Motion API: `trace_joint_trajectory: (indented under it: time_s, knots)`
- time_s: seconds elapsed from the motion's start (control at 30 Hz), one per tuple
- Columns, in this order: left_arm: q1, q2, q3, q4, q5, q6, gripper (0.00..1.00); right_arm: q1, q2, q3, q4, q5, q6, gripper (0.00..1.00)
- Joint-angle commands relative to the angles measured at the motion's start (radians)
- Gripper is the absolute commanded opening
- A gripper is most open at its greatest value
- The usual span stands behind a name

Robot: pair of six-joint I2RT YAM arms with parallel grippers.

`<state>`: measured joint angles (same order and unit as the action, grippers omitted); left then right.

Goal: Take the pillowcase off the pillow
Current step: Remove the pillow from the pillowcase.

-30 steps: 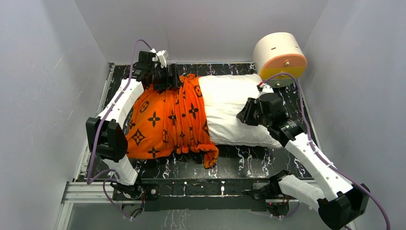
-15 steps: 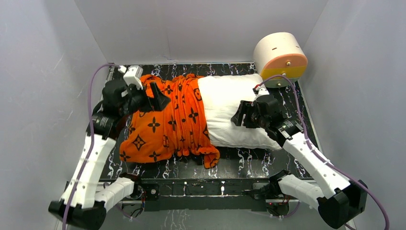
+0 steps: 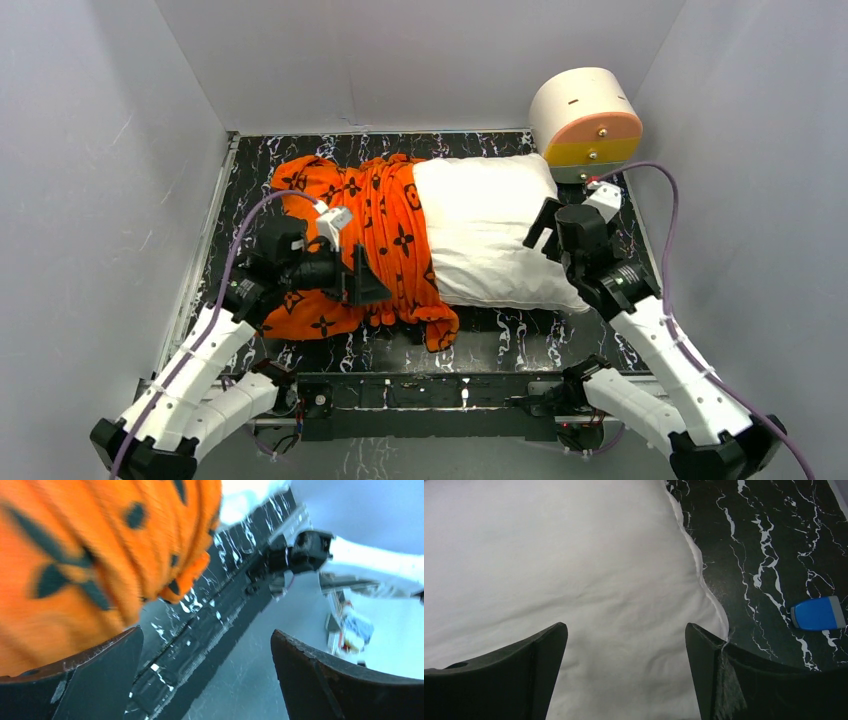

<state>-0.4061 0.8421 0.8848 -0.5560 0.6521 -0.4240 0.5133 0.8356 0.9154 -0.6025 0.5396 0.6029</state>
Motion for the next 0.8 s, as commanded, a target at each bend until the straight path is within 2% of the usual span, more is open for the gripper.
trace_joint_trajectory:
  time_s: [0.0,0.07,0.13,0.23,0.3,0.43,0.53,0.63,0.77]
  knots:
    - [-0.23,0.037,-0.017,0.033,-0.167,-0.084,0.98,-0.033,0.148,-0.004,0.001,-0.025,-0.006,0.95]
    - [-0.357,0.044,-0.014,0.04,-0.357,-0.123,0.98,-0.036,0.214,0.013,0.026,-0.153,-0.007,0.9]
    - [-0.437,0.001,-0.055,0.082,-0.517,-0.191,0.98,-0.036,0.231,0.011,0.081,-0.282,0.025,0.81]
    - [-0.479,-0.04,-0.158,0.192,-0.58,-0.307,0.98,-0.027,0.175,-0.064,0.24,-0.501,0.092,0.5]
    - [-0.494,-0.065,-0.233,0.24,-0.619,-0.367,0.98,0.004,0.12,-0.126,0.27,-0.533,0.156,0.44]
    - [-0.496,-0.19,-0.377,0.351,-0.715,-0.48,0.98,0.103,-0.033,-0.325,0.324,-0.489,0.286,0.39]
    - [-0.497,-0.26,-0.482,0.455,-0.732,-0.535,0.98,0.125,-0.058,-0.343,0.272,-0.485,0.308,0.39]
    - [-0.497,-0.259,-0.528,0.472,-0.783,-0.535,0.98,0.137,-0.059,-0.258,0.142,-0.396,0.276,0.51]
    - [-0.497,-0.225,-0.575,0.505,-0.841,-0.542,0.98,0.139,-0.106,-0.16,0.155,-0.426,0.167,0.61]
